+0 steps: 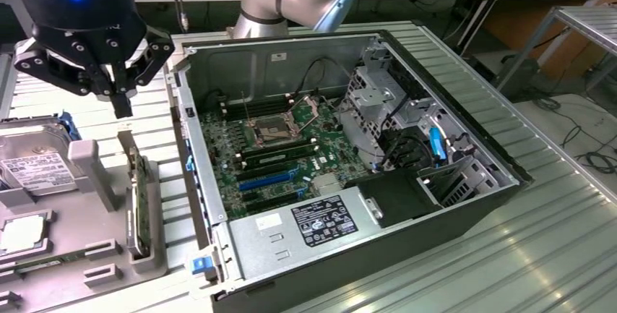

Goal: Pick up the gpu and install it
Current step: 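Pick up the gpu and move the gpu toward the slot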

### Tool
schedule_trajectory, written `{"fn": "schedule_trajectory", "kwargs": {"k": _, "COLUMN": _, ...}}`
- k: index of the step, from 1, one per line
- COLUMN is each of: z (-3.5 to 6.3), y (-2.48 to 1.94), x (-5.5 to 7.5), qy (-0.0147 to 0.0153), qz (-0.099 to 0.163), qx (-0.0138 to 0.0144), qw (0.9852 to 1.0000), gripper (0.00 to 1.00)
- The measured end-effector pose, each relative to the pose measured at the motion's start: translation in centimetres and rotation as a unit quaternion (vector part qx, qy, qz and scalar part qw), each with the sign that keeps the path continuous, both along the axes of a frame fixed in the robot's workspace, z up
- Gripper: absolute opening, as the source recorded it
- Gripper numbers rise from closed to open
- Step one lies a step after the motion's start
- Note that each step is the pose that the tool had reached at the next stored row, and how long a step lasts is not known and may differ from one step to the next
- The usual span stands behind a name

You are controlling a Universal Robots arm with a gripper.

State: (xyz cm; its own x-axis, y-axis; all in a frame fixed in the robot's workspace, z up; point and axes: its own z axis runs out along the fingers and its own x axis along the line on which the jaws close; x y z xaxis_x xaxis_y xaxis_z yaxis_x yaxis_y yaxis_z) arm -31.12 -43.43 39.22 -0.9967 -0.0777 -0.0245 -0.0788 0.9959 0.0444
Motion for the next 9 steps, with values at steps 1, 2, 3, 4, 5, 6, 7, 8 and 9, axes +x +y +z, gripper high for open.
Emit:
{"fn": "schedule_trajectory", "kwargs": {"k": 1, "z": 0.00, "y": -0.15, "x": -0.01, "qy": 0.0000, "qz": 0.000, "qx": 0.0000, "qw": 1.0000, "gripper": 0.11}}
{"fn": "schedule_trajectory", "kwargs": {"k": 2, "z": 0.00, "y": -0.22, "x": -0.01, "qy": 0.0000, "qz": 0.000, "qx": 0.0000, "qw": 1.0000, "gripper": 0.11}}
{"fn": "schedule_trajectory", "kwargs": {"k": 3, "z": 0.00, "y": -0.34, "x": -0.02, "qy": 0.0000, "qz": 0.000, "qx": 0.0000, "qw": 1.0000, "gripper": 0.11}}
{"fn": "schedule_trajectory", "kwargs": {"k": 4, "z": 0.00, "y": -0.44, "x": -0.02, "qy": 0.0000, "qz": -0.001, "qx": 0.0000, "qw": 1.0000, "gripper": 0.11}}
{"fn": "schedule_trajectory", "kwargs": {"k": 5, "z": 0.00, "y": -0.58, "x": -0.04, "qy": 0.0000, "qz": -0.001, "qx": 0.0000, "qw": 1.0000, "gripper": 0.11}}
{"fn": "schedule_trajectory", "kwargs": {"k": 6, "z": -0.01, "y": -0.79, "x": -0.05, "qy": 0.0000, "qz": -0.001, "qx": 0.0000, "qw": 1.0000, "gripper": 0.11}}
{"fn": "schedule_trajectory", "kwargs": {"k": 7, "z": 0.00, "y": -0.88, "x": -0.06, "qy": 0.0000, "qz": -0.001, "qx": 0.0000, "qw": 1.0000, "gripper": 0.11}}
{"fn": "schedule_trajectory", "kwargs": {"k": 8, "z": -0.01, "y": -0.97, "x": -0.08, "qy": 0.0000, "qz": -0.001, "qx": 0.0000, "qw": 1.0000, "gripper": 0.11}}
{"fn": "schedule_trajectory", "kwargs": {"k": 9, "z": -0.01, "y": -1.04, "x": -0.09, "qy": 0.0000, "qz": -0.001, "qx": 0.0000, "qw": 1.0000, "gripper": 0.11}}
